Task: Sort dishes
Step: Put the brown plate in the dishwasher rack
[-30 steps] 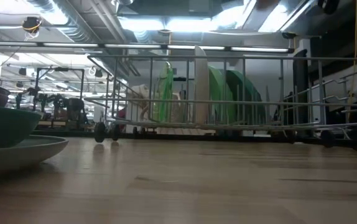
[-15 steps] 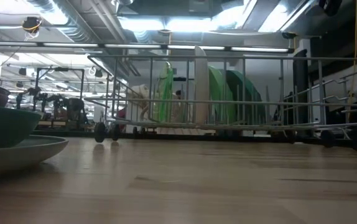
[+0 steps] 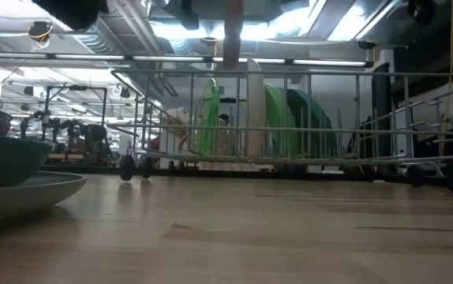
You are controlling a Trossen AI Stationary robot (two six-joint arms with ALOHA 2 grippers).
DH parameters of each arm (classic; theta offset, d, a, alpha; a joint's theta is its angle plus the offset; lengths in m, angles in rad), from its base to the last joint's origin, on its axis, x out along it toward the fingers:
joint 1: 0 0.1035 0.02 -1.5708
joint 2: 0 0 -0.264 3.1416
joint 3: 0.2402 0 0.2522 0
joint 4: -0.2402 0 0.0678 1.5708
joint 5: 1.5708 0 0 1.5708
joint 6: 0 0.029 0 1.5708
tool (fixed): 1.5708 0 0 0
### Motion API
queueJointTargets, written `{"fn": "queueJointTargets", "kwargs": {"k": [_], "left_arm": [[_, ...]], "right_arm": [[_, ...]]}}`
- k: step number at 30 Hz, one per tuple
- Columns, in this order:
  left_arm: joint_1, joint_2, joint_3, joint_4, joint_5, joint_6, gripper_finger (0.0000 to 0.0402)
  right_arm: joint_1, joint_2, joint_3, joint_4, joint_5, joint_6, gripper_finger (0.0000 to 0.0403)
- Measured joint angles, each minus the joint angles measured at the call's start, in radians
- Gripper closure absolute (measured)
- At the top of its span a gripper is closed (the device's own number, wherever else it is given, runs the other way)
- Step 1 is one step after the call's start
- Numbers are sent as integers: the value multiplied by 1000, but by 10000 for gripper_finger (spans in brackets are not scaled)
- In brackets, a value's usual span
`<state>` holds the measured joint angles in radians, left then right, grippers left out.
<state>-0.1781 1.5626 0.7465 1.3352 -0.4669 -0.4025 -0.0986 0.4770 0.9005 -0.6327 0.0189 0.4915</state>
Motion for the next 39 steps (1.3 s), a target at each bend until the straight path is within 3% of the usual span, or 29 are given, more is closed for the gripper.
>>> {"fn": "queueJointTargets", "kwargs": {"k": [4,10,22,39], "left_arm": [[87,-6,-36,-5,125,-161,401],[170,-5,-44,-80,157,-233,401],[194,-5,-43,-203,151,-378,401],[193,-5,-43,-254,130,-364,401]], "right_arm": [[0,0,0,0,0,0,224],[0,5,0,-17,0,0,224],[0,5,0,-66,0,0,224],[0,5,0,-82,0,0,224]]}}
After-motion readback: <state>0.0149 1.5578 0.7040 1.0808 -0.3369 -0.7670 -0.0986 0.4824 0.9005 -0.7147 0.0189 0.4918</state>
